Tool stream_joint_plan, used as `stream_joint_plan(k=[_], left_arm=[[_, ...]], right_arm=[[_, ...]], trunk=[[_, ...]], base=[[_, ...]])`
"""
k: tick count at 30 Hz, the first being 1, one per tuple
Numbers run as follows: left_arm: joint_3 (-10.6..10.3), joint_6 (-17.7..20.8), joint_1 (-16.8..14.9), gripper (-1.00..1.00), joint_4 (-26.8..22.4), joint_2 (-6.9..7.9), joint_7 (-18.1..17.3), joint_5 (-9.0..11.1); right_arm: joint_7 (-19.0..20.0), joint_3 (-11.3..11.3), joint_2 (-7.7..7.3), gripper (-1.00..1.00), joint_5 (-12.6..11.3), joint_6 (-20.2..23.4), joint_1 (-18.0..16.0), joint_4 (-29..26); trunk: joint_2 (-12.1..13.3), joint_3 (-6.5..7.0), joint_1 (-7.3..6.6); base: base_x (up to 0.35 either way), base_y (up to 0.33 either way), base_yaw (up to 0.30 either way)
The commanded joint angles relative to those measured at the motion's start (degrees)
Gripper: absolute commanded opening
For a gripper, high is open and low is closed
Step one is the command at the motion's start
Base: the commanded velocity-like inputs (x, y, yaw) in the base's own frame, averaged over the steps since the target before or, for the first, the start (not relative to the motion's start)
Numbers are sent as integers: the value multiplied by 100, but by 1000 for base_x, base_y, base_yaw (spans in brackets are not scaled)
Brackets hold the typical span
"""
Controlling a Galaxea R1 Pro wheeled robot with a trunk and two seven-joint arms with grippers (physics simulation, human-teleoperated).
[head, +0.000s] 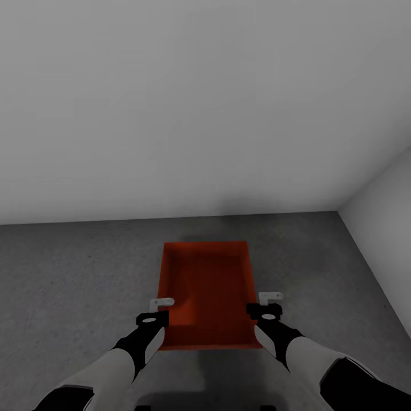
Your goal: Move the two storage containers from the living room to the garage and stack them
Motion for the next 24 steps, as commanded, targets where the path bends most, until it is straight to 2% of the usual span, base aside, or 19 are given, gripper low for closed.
stream_joint_plan(k=[1, 22, 24], left_arm=[[-14, 23, 6, 100, -16, 4, 3, 45], [-11, 23, 6, 100, -16, 4, -21, 45], [-10, 25, 6, 100, -16, 4, -22, 45]], right_arm=[[-17, 27, -3, 100, -88, -29, -1, 160], [-20, 27, -4, 100, -88, -29, -1, 160], [-20, 27, -4, 100, -88, -29, -1, 160]], trunk=[[-1, -4, 3], [-1, -4, 3], [80, 32, -41]], base=[[0, 0, 0], [0, 0, 0], [0, 0, 0]])
